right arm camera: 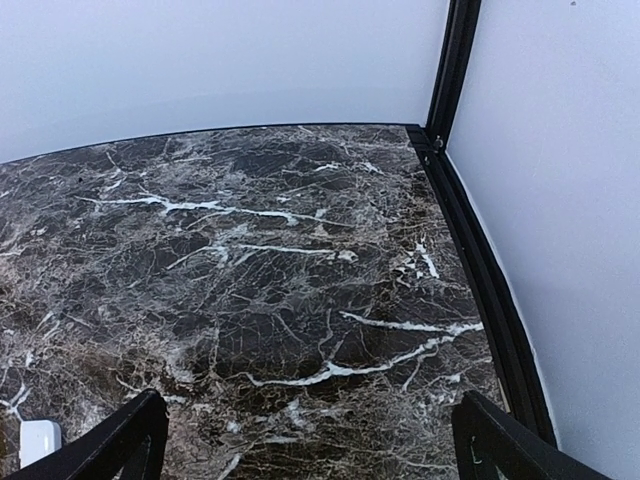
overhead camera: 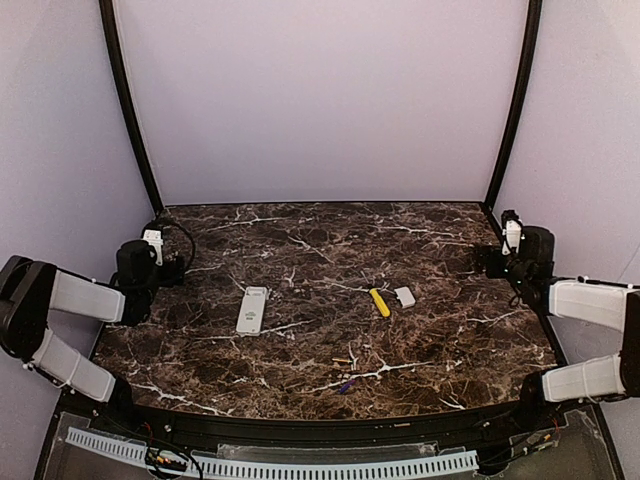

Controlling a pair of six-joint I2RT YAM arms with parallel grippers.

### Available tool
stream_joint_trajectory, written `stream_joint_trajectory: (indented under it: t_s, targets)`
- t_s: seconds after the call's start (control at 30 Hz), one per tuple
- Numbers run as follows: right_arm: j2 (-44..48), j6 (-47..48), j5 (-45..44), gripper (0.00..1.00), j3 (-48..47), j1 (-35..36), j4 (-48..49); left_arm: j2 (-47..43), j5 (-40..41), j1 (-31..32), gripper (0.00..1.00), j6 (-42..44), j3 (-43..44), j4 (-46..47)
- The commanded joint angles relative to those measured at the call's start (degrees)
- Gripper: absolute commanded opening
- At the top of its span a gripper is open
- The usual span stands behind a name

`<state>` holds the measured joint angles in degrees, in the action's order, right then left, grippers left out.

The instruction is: Unload the batteries from the remote control

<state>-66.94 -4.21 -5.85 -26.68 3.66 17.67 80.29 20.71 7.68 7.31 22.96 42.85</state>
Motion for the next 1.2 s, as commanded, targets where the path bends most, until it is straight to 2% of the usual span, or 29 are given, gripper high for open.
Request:
stream_joint_trajectory:
  t_s: [0.0,0.17,0.3,0.37,0.5,0.63,0.83,0.97,1.03,1.17]
  targets:
    - [1.95,3.83,0.93,0.99,5.84,-0.24,12.89,1.87,-3.21,-1.61,1.00,0.19,-1.47,8.04]
    - [2.64,5.53,0.82,0.99,11.40,-0.39,22.55,4.44,-6.75,-2.87,1.00,0.02,-1.96,11.17]
    - [1.65,6.27,1.40,0.99,13.45,-0.48,27.53,7.61,-7.86,-3.16,1.00,0.17,-3.92,17.13]
    - [0.94,6.67,2.23,0.99,14.18,-0.55,29.44,7.30,-8.16,-3.35,1.00,-0.40,-4.63,17.07]
    - [-1.50,7.53,2.97,0.99,16.19,-0.54,35.01,10.27,-8.28,-3.46,0.97,0.01,-7.73,26.40]
    - [-4.12,8.72,3.71,0.99,15.39,-0.73,36.69,10.33,-8.70,-3.51,0.93,0.06,-7.90,26.54]
    - [-8.40,10.12,5.57,0.99,13.14,-1.34,38.96,10.28,-5.16,-3.47,0.94,-1.22,-7.45,25.67]
    - [-11.52,11.83,5.64,0.99,11.53,-1.98,40.64,10.25,-4.85,-3.49,0.98,-1.41,-7.42,25.57]
    - [-13.02,10.41,8.36,0.99,10.59,-2.97,40.84,10.24,-4.82,-3.47,0.99,-1.46,-7.47,25.49]
    - [-19.54,8.72,10.50,0.99,11.56,-5.34,48.75,10.21,-4.86,-3.47,0.98,-1.39,-7.39,25.52]
